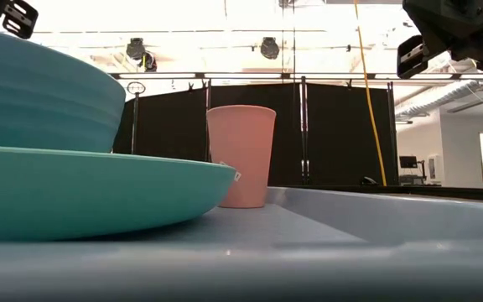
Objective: Set up tray
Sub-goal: Return to Home Position
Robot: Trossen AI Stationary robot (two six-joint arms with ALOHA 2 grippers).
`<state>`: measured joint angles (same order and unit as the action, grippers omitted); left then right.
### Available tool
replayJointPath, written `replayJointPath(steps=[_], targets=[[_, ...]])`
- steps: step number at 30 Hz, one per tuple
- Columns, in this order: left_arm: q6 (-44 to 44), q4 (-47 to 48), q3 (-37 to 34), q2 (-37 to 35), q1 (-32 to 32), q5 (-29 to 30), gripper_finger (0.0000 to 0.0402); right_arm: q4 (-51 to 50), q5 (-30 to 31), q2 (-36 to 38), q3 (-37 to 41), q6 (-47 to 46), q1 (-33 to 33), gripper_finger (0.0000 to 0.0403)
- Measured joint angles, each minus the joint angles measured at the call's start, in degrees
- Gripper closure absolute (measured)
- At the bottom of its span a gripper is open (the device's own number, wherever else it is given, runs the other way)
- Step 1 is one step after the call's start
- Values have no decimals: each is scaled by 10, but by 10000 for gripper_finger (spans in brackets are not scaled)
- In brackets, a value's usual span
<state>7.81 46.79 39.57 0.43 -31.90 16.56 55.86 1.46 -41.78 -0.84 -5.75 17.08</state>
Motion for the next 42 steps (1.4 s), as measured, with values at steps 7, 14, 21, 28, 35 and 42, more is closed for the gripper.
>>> replayJointPath(steps=[7,14,21,28,35,42], targets=[[0,-3,0,0,0,0,363,0,0,0,0,0,0,403],[0,-3,0,0,0,0,355,0,0,0,0,0,0,403],[-1,-3,0,0,0,0,355,0,0,0,0,0,0,403],[-1,-3,0,0,0,0,355,0,0,0,0,0,0,403],[-1,-3,0,0,0,0,355,0,0,0,0,0,0,403],[-1,-3,0,0,0,0,355,0,0,0,0,0,0,403]])
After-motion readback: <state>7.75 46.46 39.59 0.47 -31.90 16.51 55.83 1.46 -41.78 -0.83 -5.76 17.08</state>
